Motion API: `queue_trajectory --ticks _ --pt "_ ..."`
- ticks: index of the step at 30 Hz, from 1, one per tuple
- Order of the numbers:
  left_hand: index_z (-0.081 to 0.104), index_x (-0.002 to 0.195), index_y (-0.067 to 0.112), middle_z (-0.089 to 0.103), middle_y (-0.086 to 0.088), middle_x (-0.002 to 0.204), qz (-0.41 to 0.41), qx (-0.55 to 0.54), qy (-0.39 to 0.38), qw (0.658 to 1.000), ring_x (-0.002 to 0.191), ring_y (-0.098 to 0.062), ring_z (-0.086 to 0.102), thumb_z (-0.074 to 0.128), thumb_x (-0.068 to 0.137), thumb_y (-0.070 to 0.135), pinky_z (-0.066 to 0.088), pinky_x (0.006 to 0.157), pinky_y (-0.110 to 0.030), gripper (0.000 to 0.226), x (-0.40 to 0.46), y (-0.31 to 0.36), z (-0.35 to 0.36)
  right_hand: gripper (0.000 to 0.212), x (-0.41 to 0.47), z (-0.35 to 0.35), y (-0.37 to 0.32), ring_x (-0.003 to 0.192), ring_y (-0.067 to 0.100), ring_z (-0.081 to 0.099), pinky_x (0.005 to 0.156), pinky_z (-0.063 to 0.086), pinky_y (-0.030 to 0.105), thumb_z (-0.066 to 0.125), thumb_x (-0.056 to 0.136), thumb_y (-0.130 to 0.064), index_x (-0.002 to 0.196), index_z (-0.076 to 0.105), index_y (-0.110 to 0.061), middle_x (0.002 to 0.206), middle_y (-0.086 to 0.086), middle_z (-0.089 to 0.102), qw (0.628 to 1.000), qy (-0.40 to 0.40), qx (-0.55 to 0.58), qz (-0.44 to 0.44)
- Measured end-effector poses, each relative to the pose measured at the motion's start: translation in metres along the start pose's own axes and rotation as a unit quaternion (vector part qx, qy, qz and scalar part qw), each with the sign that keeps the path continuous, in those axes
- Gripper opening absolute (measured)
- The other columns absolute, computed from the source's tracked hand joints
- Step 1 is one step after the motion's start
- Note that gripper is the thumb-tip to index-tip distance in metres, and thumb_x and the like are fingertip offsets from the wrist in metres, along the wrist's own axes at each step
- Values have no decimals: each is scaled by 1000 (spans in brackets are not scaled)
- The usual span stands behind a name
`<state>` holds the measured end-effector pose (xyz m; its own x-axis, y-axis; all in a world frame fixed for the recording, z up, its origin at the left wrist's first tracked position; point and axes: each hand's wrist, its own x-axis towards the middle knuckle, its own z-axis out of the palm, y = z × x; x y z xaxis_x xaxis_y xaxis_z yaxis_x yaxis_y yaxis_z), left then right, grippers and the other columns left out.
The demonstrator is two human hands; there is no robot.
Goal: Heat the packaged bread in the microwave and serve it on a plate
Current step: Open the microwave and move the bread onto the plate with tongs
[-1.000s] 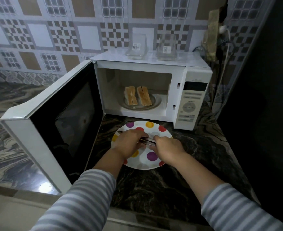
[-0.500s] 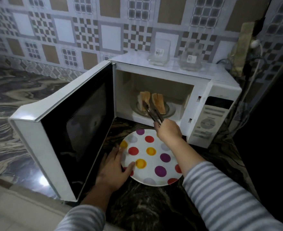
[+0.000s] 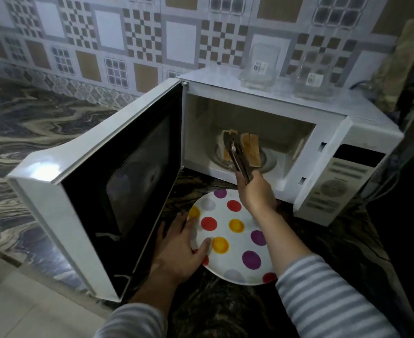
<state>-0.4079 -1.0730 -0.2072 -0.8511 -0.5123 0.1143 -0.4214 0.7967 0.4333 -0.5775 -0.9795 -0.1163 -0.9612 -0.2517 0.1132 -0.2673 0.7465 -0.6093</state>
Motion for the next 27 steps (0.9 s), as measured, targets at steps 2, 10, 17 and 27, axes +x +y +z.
queue_trajectory --ticks 2,10,17,27 --pt "19 149 36 23 5 157 0 -3 2 1000 146 -13 12 11 72 78 0 119 -38 89 0 1 -1 45 -12 1 6 107 32 58 84 45 40 41 96 -52 121 53 -16 116 9 63 999 -12 41 -7" --pt "18 149 37 21 5 158 2 5 -12 1000 147 -14 10 24 84 73 -3 119 -39 75 0 1 -1 57 -29 -10 12 111 31 58 106 30 51 40 93 -59 126 47 -13 117 8 66 999 -1 -53 -10" --pt "9 151 36 15 3 160 1 23 -27 999 148 -16 6 19 83 73 -7 119 -40 79 -2 1 -1 60 -4 -8 8 103 35 59 75 50 38 45 91 -58 122 47 -7 118 15 60 997 -37 -59 34" --pt "-6 151 39 4 7 162 2 33 -23 999 148 -15 -4 21 85 73 -10 118 -45 79 1 1 -2 51 45 11 -20 107 34 59 77 41 31 47 95 -48 113 63 -3 116 15 65 997 -63 -40 27"
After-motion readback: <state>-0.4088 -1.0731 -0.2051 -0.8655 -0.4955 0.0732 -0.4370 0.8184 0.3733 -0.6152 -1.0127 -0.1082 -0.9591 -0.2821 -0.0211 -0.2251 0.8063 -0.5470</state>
